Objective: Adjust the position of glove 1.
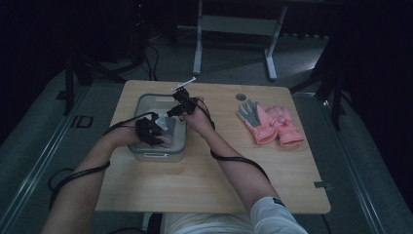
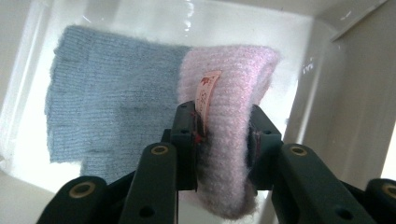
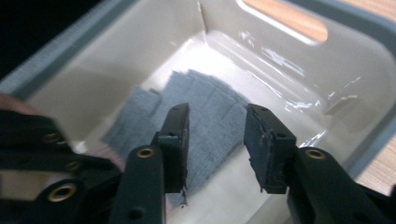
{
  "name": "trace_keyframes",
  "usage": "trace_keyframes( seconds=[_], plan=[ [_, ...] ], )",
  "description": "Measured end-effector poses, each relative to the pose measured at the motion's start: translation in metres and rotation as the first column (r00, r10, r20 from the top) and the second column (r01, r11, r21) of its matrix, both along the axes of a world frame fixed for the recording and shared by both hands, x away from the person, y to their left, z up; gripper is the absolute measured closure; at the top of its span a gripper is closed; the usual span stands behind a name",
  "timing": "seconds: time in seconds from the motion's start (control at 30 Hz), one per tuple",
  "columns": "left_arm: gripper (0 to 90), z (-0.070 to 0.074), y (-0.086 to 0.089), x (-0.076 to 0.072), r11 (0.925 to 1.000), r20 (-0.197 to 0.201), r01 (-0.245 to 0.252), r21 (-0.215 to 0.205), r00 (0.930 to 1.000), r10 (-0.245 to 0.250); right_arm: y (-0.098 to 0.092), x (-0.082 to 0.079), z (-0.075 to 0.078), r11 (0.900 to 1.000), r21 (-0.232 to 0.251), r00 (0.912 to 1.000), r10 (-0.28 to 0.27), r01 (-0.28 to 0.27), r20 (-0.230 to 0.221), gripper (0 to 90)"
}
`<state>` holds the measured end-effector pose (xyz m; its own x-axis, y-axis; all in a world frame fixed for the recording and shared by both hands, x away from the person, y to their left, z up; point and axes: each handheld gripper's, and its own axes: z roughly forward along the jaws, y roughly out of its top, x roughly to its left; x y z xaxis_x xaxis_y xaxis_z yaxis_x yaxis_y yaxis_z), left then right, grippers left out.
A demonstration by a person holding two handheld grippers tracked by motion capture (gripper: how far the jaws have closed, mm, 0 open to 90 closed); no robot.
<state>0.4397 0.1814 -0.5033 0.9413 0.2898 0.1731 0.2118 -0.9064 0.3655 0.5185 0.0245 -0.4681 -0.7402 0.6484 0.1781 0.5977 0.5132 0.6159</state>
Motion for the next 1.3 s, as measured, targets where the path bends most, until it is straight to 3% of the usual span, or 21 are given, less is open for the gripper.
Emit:
trace_keyframes(
  seconds=[0.13, 0.17, 0.27, 0.33, 0.47, 0.53, 0.6, 0.7, 0.77, 0.83, 0.9, 1.1, 1.23, 1.3],
  plan=[
    [60.4, 0.001, -0.001, 0.001, 0.9999, -0.007, -0.006, 0.015, 1.0, 0.006, -0.008, -0.005, 0.01, 1.0, 0.024, 0.9997, 0.009, -0.01, 0.023, 54.7],
    [52.7, 0.007, 0.0, -0.001, 0.9997, -0.009, -0.025, 0.005, 0.9997, 0.025, -0.017, -0.01, 0.017, 0.998, 0.056, 0.9994, 0.012, -0.014, 0.031, 49.5],
    [42.8, 0.017, 0.004, -0.002, 0.9983, 0.009, -0.058, -0.008, 0.9982, 0.059, -0.027, -0.017, 0.028, 0.995, 0.097, 0.9988, 0.024, -0.028, 0.042, 43.8],
    [40.5, 0.021, 0.005, -0.004, 0.9975, 0.015, -0.068, -0.022, 0.9976, 0.068, -0.03, -0.02, 0.031, 0.994, 0.102, 0.9981, 0.034, -0.04, 0.051, 42.2],
    [35.8, 0.038, 0.007, -0.011, 0.9897, 0.039, -0.108, -0.094, 0.9929, 0.112, -0.044, -0.031, 0.043, 0.988, 0.139, 0.995, 0.055, -0.066, 0.083, 32.3],
    [32.7, 0.041, 0.008, -0.012, 0.9817, 0.015, -0.133, -0.137, 0.9906, 0.136, -0.052, -0.036, 0.048, 0.982, 0.17, 0.9944, 0.076, -0.088, 0.073, 27.3],
    [21.3, 0.041, 0.009, -0.013, 0.9747, -0.03, -0.158, -0.158, 0.9874, 0.156, -0.058, -0.043, 0.051, 0.979, 0.17, 0.9919, 0.098, -0.111, 0.081, 24.2],
    [7.7, 0.04, 0.003, -0.016, 0.9755, -0.057, -0.167, -0.143, 0.9854, 0.16, -0.068, -0.052, 0.052, 0.98, 0.132, 0.9854, 0.136, -0.149, 0.102, 17.8],
    [0.5, 0.041, -0.001, -0.017, 0.9708, -0.057, -0.185, -0.153, 0.9824, 0.178, -0.076, -0.055, 0.05, 0.975, 0.164, 0.9868, 0.138, -0.15, 0.085, 18.0],
    [0.0, 0.042, -0.004, -0.019, 0.9653, -0.064, -0.191, -0.178, 0.9812, 0.182, -0.082, -0.057, 0.047, 0.974, 0.168, 0.9854, 0.139, -0.154, 0.098, 18.7],
    [0.0, 0.042, -0.007, -0.02, 0.9661, -0.066, -0.179, -0.187, 0.9834, 0.169, -0.09, -0.057, 0.044, 0.976, 0.16, 0.9847, 0.13, -0.148, 0.116, 18.7],
    [0.0, 0.05, -0.019, -0.023, 0.9729, -0.056, -0.135, -0.188, 0.9904, 0.127, -0.115, -0.057, 0.031, 0.98, 0.16, 0.989, 0.1, -0.117, 0.108, 18.1],
    [0.0, 0.056, -0.029, -0.026, 0.9724, -0.049, -0.113, -0.204, 0.9933, 0.105, -0.131, -0.056, 0.028, 0.981, 0.164, 0.9915, 0.086, -0.102, 0.097, 17.5],
    [0.0, 0.059, -0.034, -0.028, 0.9675, -0.049, -0.105, -0.23, 0.9942, 0.096, -0.138, -0.057, 0.027, 0.982, 0.159, 0.991, 0.088, -0.103, 0.101, 17.5]
  ],
)
